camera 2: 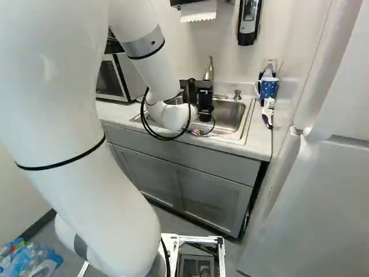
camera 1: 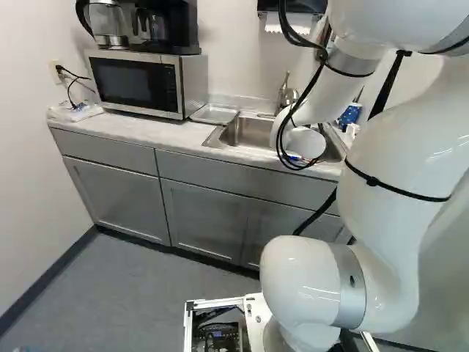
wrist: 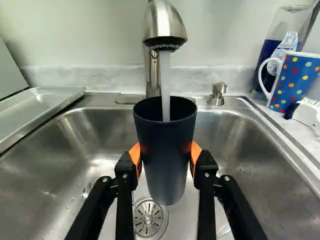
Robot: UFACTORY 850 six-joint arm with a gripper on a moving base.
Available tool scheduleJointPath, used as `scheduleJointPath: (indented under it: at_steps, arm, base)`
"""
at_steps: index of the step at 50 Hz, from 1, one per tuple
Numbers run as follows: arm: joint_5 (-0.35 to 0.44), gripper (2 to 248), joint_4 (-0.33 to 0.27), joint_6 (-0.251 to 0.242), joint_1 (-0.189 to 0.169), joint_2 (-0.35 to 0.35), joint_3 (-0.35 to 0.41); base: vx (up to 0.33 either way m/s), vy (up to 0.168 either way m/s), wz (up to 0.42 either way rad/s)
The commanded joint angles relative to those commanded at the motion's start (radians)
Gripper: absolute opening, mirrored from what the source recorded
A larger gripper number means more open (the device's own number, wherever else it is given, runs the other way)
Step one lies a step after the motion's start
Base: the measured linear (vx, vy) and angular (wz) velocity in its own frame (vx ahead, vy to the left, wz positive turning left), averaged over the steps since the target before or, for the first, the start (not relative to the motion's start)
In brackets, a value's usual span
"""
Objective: Rinse the cup and place it in the tray
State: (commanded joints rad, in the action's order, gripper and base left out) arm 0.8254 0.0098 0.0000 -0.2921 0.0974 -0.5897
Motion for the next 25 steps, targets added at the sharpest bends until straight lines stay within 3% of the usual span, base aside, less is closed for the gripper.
scheduleJointPath:
  at_steps: [25]
  arm:
    - [0.0,116,0.0,0.0,0.0,0.0,0.0]
  base:
    - [0.0,0.0,0.0]
